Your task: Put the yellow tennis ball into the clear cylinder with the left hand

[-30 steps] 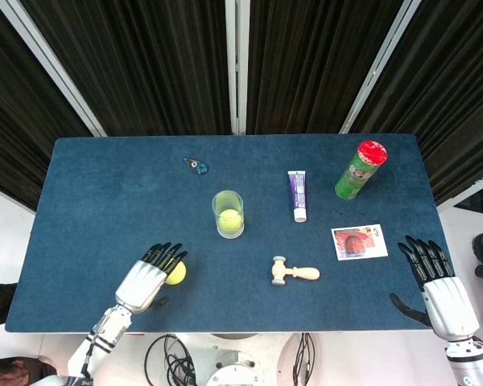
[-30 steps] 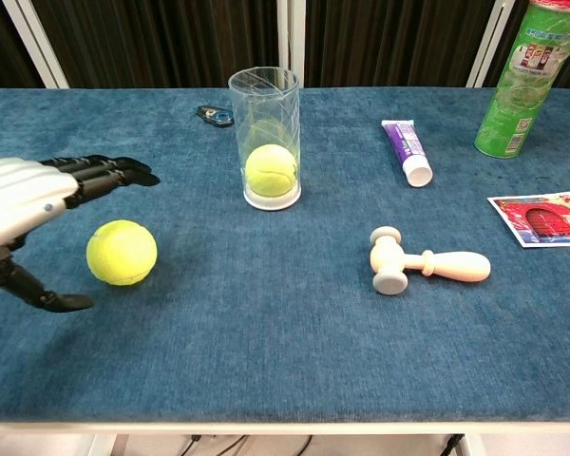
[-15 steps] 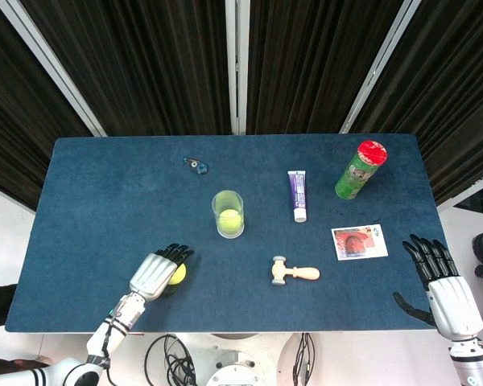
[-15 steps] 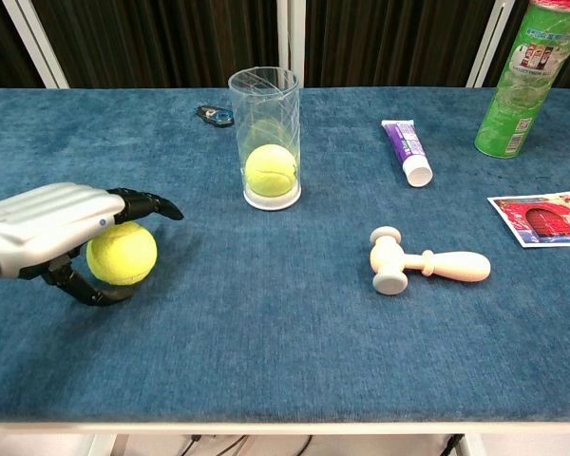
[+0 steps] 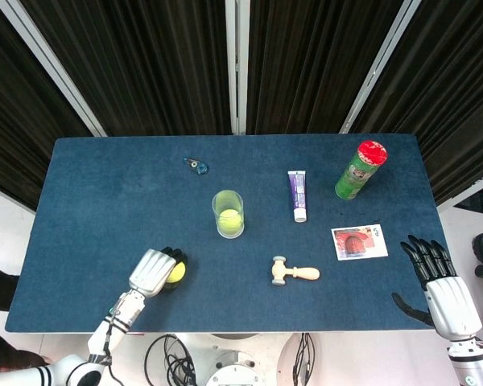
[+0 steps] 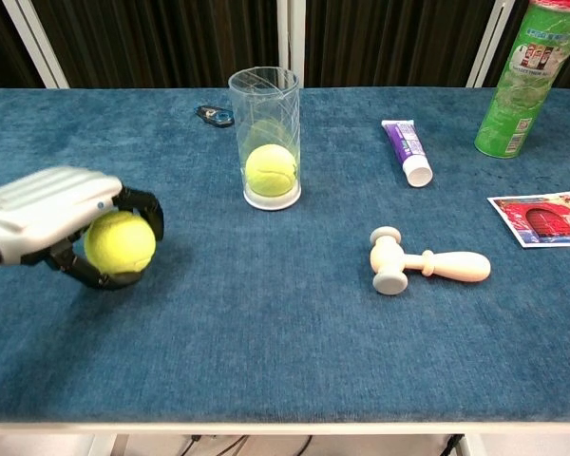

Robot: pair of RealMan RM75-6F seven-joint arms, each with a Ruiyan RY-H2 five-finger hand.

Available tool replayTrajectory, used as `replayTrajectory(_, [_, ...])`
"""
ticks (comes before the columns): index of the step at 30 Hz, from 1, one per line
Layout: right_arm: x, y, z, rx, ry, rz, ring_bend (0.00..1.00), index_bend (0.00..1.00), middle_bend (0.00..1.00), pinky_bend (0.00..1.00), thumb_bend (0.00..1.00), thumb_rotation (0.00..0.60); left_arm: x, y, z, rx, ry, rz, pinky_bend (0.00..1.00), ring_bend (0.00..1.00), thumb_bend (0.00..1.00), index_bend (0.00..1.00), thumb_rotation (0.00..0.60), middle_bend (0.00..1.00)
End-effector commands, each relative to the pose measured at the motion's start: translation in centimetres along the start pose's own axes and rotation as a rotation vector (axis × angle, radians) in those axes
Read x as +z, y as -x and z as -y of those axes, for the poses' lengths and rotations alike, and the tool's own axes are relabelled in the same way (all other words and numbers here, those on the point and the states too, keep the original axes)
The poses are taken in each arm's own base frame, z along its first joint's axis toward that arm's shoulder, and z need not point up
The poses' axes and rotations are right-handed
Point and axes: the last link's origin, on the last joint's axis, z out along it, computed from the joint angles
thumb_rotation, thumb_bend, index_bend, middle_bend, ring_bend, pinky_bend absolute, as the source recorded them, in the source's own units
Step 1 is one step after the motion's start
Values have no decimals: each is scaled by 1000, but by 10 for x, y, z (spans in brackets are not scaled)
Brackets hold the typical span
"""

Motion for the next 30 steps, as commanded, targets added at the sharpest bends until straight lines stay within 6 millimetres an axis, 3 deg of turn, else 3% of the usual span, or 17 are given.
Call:
replayTrajectory(1, [0,1,1,-2,-4,7,0,0,0,0,176,600,14,-25,-5,43,42,-37,806,568,293,552,600,535])
replayTrajectory(6, [0,3,3,-4,-14,12,0,0,0,0,176,600,44,-83,-13,93,71,-113,806,570,294,552,600,536])
replayTrajectory(10, [1,0,0,3,-2,2,0,0,0,0,176,600,71,-131,-19,259,77,-234,806,569,296,552,600,536])
replayTrajectory(14, [2,0,-1,6,1,8,0,0,0,0,176,600,95,-153,-29,233,74,-253,806,570,302,552,600,537])
replayTrajectory(22, [1,-6,-6,23,10,-13,0,0,0,0,176,600,119,-149,-57,210,113,-204,805,570,306,553,600,538])
replayTrajectory(30, [1,-7,-8,33,5,-8,0,0,0,0,176,600,129,-142,-64,230,136,-234,759,515,306,540,600,489])
